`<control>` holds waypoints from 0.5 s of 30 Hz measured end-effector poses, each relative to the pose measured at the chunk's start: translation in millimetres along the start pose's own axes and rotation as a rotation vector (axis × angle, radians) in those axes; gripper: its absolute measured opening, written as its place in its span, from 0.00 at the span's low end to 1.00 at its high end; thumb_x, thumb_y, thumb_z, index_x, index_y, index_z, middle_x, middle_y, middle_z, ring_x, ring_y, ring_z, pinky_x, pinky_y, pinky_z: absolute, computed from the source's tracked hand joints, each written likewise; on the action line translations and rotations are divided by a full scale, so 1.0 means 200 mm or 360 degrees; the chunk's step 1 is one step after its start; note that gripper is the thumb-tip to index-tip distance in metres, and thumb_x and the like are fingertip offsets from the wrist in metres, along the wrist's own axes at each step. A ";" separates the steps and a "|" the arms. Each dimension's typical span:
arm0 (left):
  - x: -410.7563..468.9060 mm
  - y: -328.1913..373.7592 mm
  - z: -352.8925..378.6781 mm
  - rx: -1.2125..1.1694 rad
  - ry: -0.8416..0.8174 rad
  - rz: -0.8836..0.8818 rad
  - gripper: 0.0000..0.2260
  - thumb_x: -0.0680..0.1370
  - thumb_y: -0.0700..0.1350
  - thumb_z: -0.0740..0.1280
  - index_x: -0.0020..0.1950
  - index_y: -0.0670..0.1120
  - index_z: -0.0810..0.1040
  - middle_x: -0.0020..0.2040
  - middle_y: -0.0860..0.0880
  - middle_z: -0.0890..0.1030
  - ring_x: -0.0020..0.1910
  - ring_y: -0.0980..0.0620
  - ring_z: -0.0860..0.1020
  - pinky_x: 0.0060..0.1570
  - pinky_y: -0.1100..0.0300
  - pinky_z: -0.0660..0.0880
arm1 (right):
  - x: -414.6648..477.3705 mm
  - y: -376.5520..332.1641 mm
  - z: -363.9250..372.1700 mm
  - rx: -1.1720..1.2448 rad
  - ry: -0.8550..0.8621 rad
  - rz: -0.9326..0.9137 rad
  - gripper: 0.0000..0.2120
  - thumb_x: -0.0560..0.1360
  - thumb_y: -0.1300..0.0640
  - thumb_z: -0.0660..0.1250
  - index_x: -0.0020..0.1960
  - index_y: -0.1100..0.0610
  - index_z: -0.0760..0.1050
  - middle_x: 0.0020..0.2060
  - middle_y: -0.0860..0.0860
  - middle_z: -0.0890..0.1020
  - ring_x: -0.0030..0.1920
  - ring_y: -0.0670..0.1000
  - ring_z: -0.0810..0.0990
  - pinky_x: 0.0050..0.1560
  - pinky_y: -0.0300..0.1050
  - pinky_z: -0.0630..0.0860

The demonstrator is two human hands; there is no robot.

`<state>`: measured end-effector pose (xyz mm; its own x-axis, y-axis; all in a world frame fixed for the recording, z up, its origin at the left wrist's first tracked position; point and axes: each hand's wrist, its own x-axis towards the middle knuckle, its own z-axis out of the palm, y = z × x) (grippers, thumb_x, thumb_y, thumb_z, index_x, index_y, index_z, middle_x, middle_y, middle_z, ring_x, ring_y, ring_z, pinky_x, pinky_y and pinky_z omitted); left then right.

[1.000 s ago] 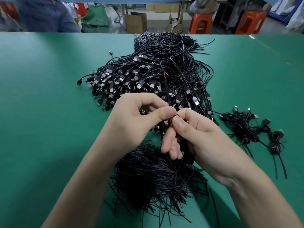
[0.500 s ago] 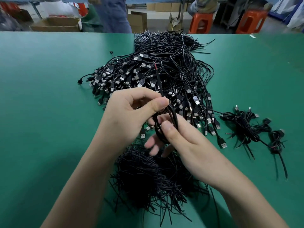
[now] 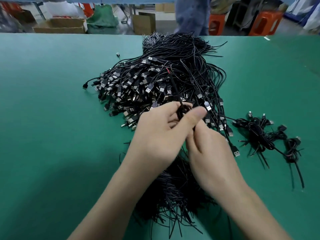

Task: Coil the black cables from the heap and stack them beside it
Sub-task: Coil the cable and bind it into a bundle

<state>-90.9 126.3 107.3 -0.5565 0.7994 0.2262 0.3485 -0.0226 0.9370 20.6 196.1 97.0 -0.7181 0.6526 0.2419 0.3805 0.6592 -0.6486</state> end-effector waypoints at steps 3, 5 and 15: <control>-0.01 0.01 0.03 0.0004 0.0057 0.0002 0.10 0.82 0.50 0.69 0.47 0.44 0.83 0.38 0.48 0.85 0.39 0.47 0.84 0.44 0.47 0.80 | 0.00 0.00 0.00 -0.0191 0.0030 -0.0067 0.13 0.81 0.42 0.44 0.52 0.46 0.63 0.32 0.45 0.74 0.35 0.55 0.77 0.34 0.54 0.70; -0.01 0.01 0.03 -0.0043 0.0058 0.0042 0.12 0.84 0.47 0.67 0.47 0.41 0.82 0.38 0.42 0.84 0.41 0.41 0.82 0.42 0.44 0.78 | 0.00 0.00 0.00 -0.0209 0.0021 -0.0096 0.16 0.81 0.41 0.44 0.57 0.47 0.65 0.30 0.44 0.73 0.34 0.52 0.75 0.33 0.53 0.69; 0.01 -0.02 -0.01 -0.0285 0.0127 0.0159 0.08 0.84 0.43 0.68 0.54 0.41 0.86 0.45 0.47 0.88 0.46 0.49 0.87 0.45 0.57 0.82 | 0.04 0.06 -0.08 0.0837 -0.0444 -0.0035 0.10 0.82 0.40 0.55 0.48 0.40 0.72 0.33 0.44 0.70 0.35 0.57 0.70 0.37 0.62 0.72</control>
<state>-95.2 126.9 104.7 -0.5864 0.7381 0.3338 0.2690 -0.2113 0.9397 29.4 215.9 103.1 -0.8755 0.4711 0.1072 0.0749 0.3515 -0.9332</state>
